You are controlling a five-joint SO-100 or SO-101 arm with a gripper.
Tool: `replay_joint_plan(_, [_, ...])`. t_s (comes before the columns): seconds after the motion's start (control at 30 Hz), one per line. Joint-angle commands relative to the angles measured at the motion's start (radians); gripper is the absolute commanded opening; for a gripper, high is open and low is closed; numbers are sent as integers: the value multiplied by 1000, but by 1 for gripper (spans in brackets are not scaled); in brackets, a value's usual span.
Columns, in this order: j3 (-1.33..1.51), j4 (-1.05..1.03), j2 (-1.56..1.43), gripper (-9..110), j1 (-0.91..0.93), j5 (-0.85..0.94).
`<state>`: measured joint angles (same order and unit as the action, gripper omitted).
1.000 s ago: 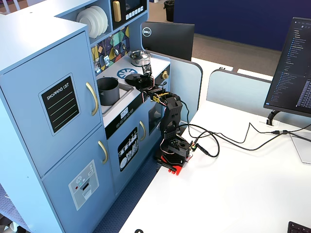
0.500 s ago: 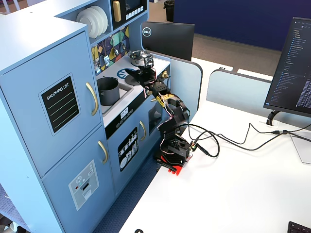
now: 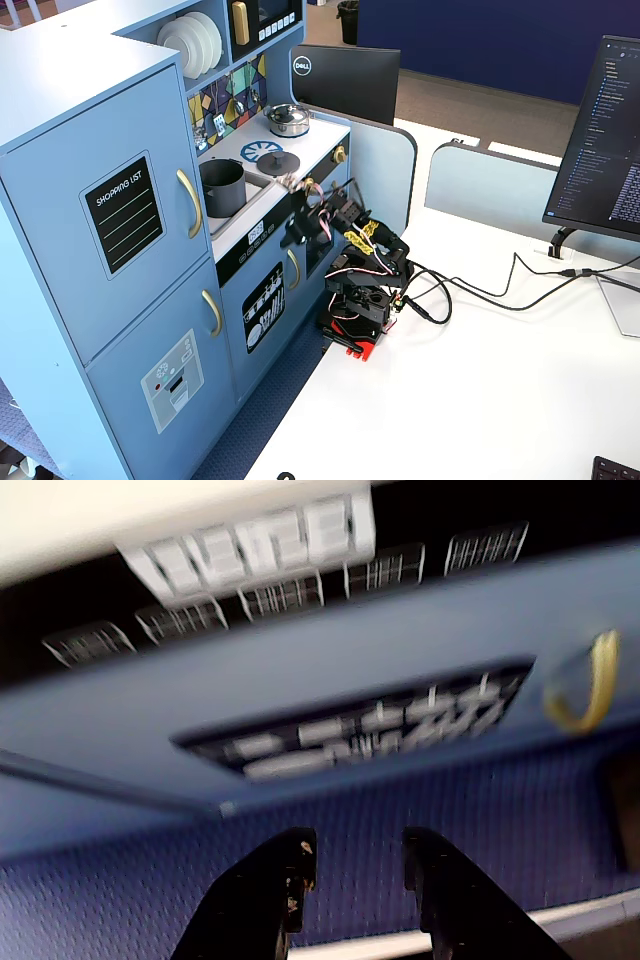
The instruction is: Take off the lid from the gray recipient and place it on the counter
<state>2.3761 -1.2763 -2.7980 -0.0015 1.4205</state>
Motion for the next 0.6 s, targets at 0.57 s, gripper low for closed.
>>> replay_joint_plan(0.57, [624,308,-296,0,-26,-38])
